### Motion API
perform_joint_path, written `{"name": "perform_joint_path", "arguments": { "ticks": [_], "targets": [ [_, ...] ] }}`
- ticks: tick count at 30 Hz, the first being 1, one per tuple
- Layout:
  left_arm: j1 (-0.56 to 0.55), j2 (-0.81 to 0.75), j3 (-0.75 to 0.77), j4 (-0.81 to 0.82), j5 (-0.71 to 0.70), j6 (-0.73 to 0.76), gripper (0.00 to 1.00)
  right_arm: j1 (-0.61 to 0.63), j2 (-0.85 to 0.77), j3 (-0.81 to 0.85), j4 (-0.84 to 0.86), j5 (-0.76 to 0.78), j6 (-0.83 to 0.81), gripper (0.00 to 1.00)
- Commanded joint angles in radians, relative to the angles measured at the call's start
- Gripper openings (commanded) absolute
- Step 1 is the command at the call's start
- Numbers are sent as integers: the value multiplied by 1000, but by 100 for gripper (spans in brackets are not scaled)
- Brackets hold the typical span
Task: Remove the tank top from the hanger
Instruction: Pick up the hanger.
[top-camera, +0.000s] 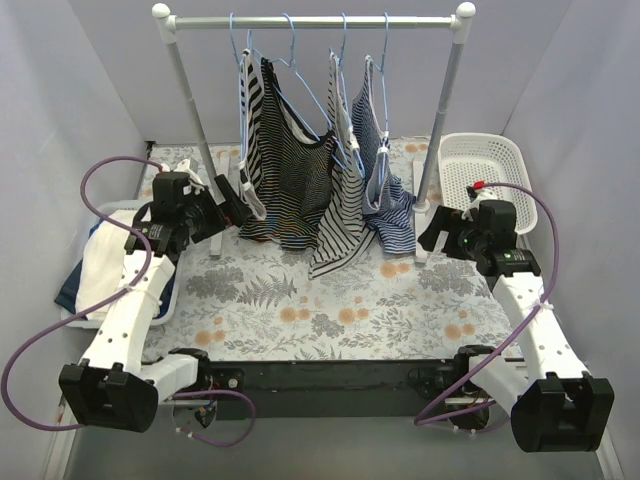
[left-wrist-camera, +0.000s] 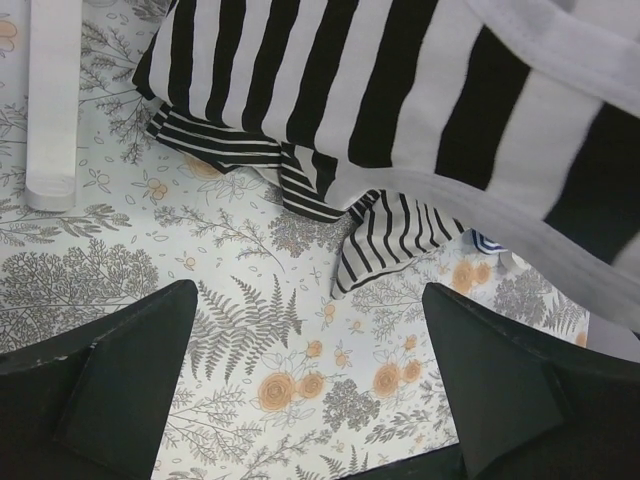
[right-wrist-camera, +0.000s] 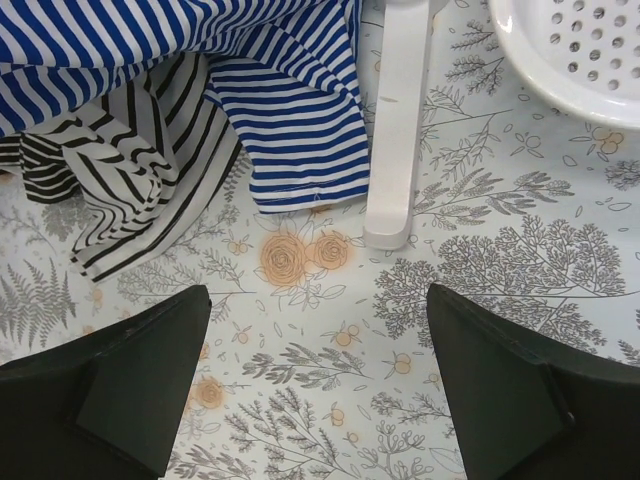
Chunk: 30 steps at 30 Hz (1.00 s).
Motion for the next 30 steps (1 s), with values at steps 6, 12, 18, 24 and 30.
{"name": "perform_joint_path", "arguments": {
  "ticks": [6, 12, 18, 24, 30],
  "targets": [
    [0, -12, 53, -72, -47, 30, 98, 2, 20, 110, -33, 16, -50, 98],
    [0, -24, 76, -95, -142, 30, 98, 1, 19, 150, -58, -20, -69, 99],
    [0, -54, 101, -107, -168, 65, 98, -1, 26, 161, -88, 5, -71, 99],
    [0, -81, 101, -112, -157, 58, 98, -1, 22, 183, -114, 18, -85, 99],
    [0, -74, 144, -113, -136, 62, 98, 1, -7, 198, -127, 15, -89, 99]
  ]
}}
